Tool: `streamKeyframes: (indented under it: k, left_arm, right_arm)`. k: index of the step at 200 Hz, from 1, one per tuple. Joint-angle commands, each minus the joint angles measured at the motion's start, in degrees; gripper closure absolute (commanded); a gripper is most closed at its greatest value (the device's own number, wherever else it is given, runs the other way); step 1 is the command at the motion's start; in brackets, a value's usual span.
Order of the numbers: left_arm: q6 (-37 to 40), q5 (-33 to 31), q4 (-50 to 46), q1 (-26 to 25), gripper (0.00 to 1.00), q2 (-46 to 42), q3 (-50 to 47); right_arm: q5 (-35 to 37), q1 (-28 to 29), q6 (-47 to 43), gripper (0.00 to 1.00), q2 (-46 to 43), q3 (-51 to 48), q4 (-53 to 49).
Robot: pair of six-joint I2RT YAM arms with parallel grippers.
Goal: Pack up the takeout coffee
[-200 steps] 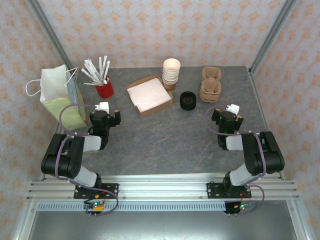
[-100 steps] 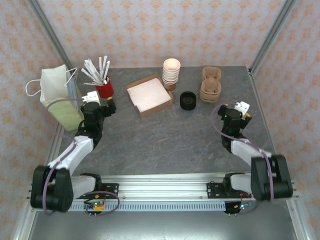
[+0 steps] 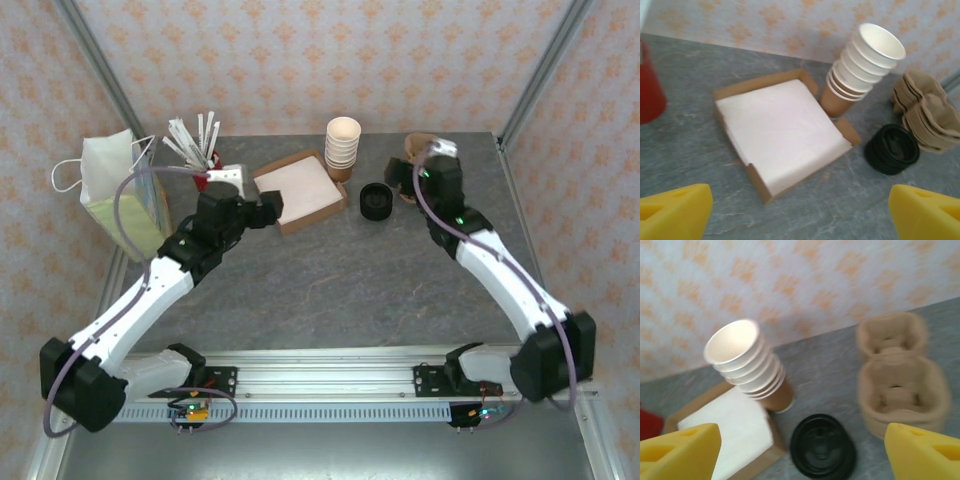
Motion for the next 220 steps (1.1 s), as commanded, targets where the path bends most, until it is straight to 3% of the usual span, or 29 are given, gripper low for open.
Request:
streamKeyframes:
  k: [1, 54, 107, 158, 220]
  left_arm:
    - [2.1, -1.4, -7.2, -2.2, 0.11, 5.3, 5.6]
    - [3.6, -2.2, -11.1, -4.3, 0.14, 14.4, 14.7]
    - [3.8, -3.4, -12.3, -4.8, 0.14, 15.5, 15.4]
    - [4.0, -3.9, -12.6, -4.8, 0.15, 15.5, 15.1]
    - [3.5, -3.9, -12.4, -4.9, 0.15, 15.1, 13.9]
  right_arm:
    - [-6.4, 1.7, 2.4, 0.19, 9.8, 11.3, -10.0]
    - [-2.2, 1.8, 8.2, 0.32, 30.3, 35.0, -16.0]
    - [-0.9, 1.1, 9.3, 0.48, 44.7, 53.0, -24.1]
    - [-0.8, 0.7, 8.5, 0.64, 51.7, 63.2, -28.3]
    - [-2.3, 0.5, 8.5, 0.77, 55.0, 67.4, -29.1]
